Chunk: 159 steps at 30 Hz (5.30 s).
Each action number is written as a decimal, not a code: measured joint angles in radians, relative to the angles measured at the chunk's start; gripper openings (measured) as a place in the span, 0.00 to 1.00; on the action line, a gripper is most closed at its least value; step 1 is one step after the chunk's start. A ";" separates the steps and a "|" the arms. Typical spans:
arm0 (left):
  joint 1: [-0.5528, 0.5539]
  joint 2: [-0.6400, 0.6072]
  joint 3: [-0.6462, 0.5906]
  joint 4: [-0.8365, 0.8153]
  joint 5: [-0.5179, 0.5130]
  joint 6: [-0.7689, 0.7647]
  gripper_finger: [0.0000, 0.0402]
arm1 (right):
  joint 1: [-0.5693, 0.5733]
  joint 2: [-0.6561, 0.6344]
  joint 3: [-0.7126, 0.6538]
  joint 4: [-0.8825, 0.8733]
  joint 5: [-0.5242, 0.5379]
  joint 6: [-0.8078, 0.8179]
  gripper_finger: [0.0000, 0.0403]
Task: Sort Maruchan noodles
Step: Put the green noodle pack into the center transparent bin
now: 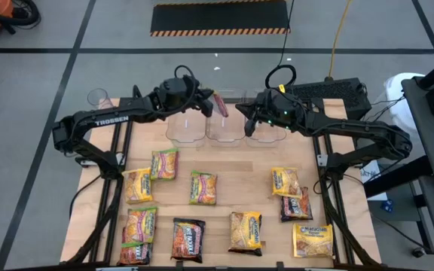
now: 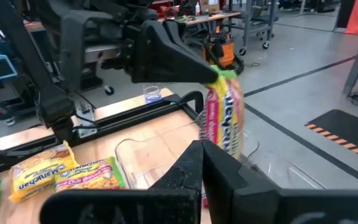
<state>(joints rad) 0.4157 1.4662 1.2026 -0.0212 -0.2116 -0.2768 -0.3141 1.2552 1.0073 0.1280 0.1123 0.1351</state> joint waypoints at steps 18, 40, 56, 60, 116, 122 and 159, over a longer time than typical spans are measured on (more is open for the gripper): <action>-0.008 0.219 0.014 0.139 -0.040 -0.117 0.00 | 0.000 0.000 0.000 -0.006 0.000 0.002 0.00; 0.008 0.350 0.195 0.100 -0.126 -0.074 0.00 | 0.000 0.000 0.000 -0.007 0.000 -0.001 0.00; 0.018 0.350 0.195 0.023 -0.240 -0.151 0.00 | 0.000 0.000 0.000 -0.006 0.026 0.001 0.00; 0.027 0.350 0.195 0.012 -0.239 -0.171 0.00 | 0.000 0.000 0.000 -0.006 0.046 0.002 0.00; 0.087 0.456 0.195 0.029 -0.182 -0.252 0.00 | 0.002 -0.170 0.000 -0.277 0.065 -0.025 0.00; 0.087 0.456 0.195 0.030 -0.174 -0.252 0.00 | 0.000 -0.102 0.000 -0.308 0.047 -0.008 0.00; 0.112 0.456 0.194 -0.037 -0.100 -0.282 0.00 | -0.086 0.097 0.000 -0.305 0.013 0.035 0.00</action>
<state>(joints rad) 0.5278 1.9221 1.3968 -0.0581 -0.3112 -0.5591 -0.3999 1.3521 1.0069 -0.1771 0.1257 0.1701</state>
